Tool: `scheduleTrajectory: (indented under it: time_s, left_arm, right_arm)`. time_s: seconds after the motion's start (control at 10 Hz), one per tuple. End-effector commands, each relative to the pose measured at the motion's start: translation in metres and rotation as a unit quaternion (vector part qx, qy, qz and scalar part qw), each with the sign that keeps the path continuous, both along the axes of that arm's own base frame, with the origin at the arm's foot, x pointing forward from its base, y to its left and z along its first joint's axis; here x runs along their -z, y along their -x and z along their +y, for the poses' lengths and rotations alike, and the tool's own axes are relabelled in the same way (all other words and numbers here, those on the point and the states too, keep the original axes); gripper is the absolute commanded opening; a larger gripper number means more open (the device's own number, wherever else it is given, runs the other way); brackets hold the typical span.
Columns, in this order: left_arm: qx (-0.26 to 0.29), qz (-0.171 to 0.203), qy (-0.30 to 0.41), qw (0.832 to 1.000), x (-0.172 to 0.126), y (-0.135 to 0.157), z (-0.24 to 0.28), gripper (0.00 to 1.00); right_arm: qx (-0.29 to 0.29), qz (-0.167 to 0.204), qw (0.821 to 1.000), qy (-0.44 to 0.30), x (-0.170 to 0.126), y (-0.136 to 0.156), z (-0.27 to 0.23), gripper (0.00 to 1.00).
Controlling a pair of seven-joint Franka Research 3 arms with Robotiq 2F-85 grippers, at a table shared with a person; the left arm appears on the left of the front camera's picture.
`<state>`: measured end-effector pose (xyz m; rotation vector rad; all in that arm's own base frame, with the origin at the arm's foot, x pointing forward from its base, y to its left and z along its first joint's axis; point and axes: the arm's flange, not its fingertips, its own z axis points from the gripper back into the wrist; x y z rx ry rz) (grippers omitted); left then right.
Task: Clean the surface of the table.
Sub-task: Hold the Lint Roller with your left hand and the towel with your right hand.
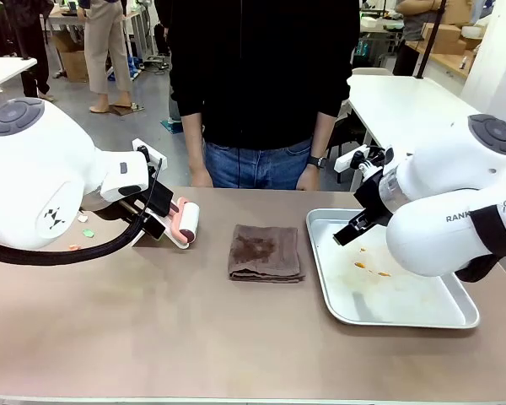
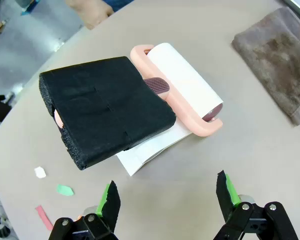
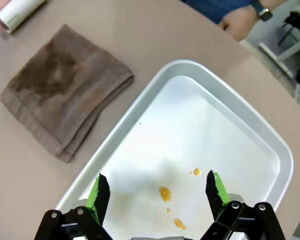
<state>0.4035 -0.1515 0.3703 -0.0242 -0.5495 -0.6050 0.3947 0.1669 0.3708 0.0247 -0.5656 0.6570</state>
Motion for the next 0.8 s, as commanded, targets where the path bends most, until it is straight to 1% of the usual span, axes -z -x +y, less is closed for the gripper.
scheduleTrajectory:
  time_s: [0.0, 0.7]
  left_arm:
    - [0.000, 0.000, 0.000, 1.000, 0.0000, 0.0000, -0.0001, 1.00]
    - [0.000, 0.000, 0.000, 1.000, 0.0000, 0.0000, -0.0001, 1.00]
  right_arm:
    - [0.000, 0.000, 1.000, 0.000, -0.0001, -0.0001, 0.0000, 1.00]
    - [0.000, 0.000, 1.000, 0.000, 0.0000, 0.0000, 0.0000, 1.00]
